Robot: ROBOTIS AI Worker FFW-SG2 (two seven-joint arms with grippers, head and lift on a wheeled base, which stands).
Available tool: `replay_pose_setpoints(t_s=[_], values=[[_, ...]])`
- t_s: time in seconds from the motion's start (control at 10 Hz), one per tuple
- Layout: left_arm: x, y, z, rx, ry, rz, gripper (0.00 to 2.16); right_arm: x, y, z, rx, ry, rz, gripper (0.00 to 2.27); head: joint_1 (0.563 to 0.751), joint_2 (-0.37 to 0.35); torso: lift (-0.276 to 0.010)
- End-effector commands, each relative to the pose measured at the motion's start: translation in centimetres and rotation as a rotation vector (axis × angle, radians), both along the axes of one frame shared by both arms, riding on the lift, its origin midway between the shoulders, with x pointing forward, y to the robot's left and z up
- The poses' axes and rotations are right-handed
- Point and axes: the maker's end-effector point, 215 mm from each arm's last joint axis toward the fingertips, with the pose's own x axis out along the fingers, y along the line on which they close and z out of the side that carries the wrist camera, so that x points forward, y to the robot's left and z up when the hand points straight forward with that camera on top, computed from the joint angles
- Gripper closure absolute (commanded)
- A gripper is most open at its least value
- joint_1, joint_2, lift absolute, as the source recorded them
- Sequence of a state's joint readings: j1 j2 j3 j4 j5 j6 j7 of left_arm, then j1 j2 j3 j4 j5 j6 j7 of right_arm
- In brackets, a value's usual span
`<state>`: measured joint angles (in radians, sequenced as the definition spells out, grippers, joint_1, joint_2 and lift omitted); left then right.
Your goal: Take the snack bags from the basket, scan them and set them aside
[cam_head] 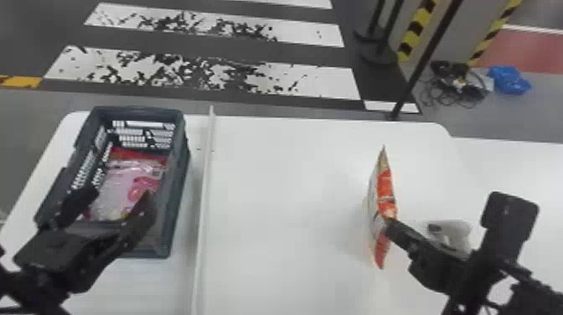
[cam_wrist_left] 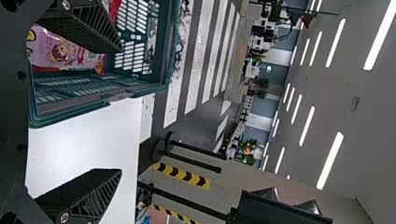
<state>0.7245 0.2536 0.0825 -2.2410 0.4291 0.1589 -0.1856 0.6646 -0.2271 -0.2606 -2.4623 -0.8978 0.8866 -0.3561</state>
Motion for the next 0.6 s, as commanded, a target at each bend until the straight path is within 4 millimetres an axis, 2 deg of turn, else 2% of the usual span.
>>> replay_pose_setpoints(t_s=[0.0, 0.1, 0.3, 0.5], values=[[0.1, -0.1, 0.4, 0.006, -0.008, -0.004, 0.08, -0.5, 3.2, 1.7, 0.166, -0.002, 0.041, 2.25, 0.695, -0.077, -0.075], [0.2, 0.0, 0.5, 0.011, -0.012, -0.006, 0.08, -0.5, 3.7, 2.5, 0.231, -0.011, 0.043, 2.25, 0.695, -0.031, -0.075], [0.1, 0.1, 0.4, 0.021, -0.009, -0.011, 0.08, -0.4, 3.3, 4.0, 0.408, -0.031, 0.008, 2.25, 0.695, -0.003, -0.075], [0.2, -0.1, 0.5, 0.023, -0.013, -0.015, 0.08, -0.3, -0.2, 1.0, 0.412, 0.001, -0.096, 2.25, 0.695, -0.017, -0.075]])
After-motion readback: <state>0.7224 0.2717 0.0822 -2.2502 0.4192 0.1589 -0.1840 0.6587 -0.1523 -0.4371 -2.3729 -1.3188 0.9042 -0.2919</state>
